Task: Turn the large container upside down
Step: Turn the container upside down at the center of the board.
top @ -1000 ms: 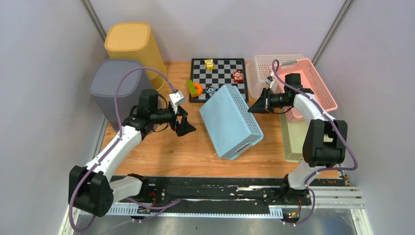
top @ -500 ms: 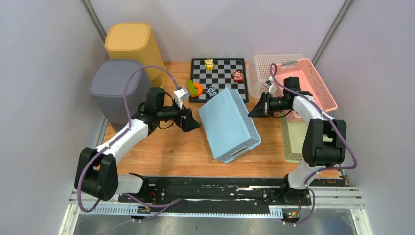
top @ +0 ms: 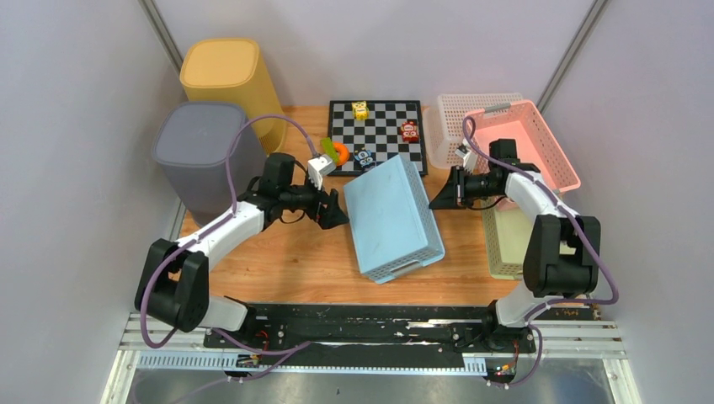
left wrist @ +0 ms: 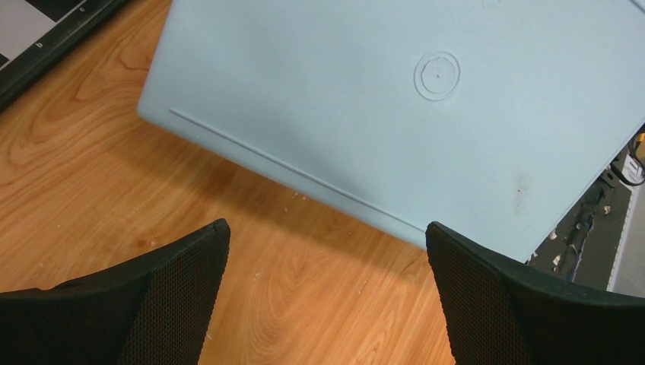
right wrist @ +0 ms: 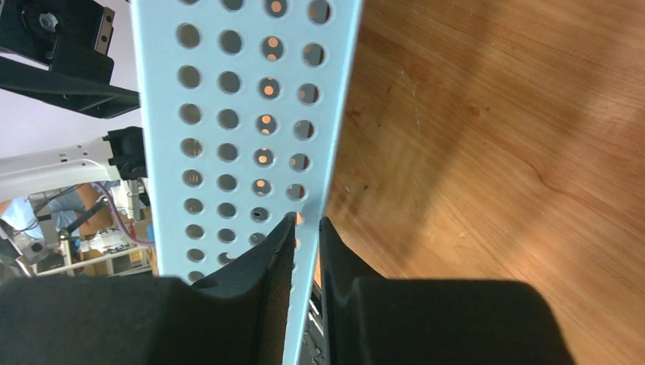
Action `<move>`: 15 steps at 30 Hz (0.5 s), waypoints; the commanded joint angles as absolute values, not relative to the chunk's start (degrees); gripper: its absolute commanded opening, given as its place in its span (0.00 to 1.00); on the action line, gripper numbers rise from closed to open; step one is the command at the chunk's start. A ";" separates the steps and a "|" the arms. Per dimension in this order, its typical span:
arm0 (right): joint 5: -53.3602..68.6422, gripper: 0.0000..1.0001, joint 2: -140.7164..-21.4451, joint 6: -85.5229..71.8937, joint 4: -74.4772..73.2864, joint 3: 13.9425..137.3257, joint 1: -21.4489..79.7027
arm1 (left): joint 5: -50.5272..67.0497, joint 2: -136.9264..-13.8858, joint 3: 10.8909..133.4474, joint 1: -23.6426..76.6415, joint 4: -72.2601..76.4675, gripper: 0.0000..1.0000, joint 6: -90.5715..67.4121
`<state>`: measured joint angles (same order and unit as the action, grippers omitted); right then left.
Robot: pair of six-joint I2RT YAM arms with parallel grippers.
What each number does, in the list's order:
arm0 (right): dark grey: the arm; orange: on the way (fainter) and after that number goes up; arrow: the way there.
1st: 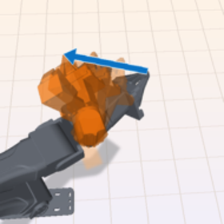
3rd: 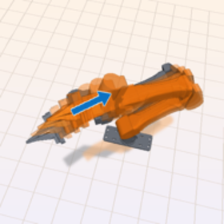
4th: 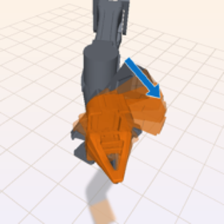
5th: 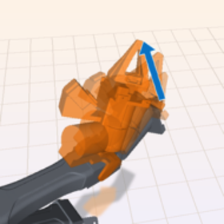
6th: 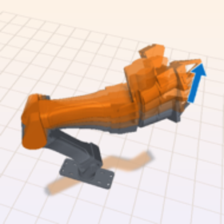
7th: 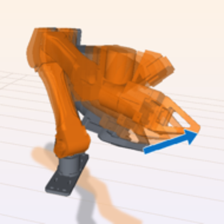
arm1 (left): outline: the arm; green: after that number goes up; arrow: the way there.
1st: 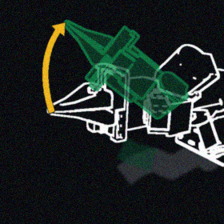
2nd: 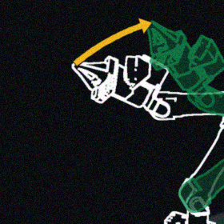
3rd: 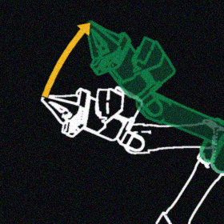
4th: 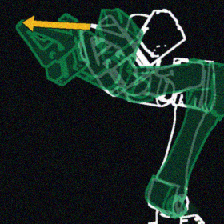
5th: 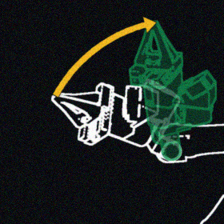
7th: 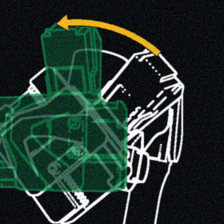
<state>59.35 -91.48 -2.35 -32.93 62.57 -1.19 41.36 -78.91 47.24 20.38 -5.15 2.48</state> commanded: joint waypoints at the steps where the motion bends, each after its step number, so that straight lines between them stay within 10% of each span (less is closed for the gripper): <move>1: 57.76 0.22 -88.08 1.23 -35.24 61.40 -1.59 | 40.03 -80.83 48.43 21.66 -3.88 1.00 2.19; 15: 52.59 0.28 -80.01 7.30 -41.63 63.95 -1.58 | 39.29 -85.08 51.58 25.44 -5.45 1.00 2.29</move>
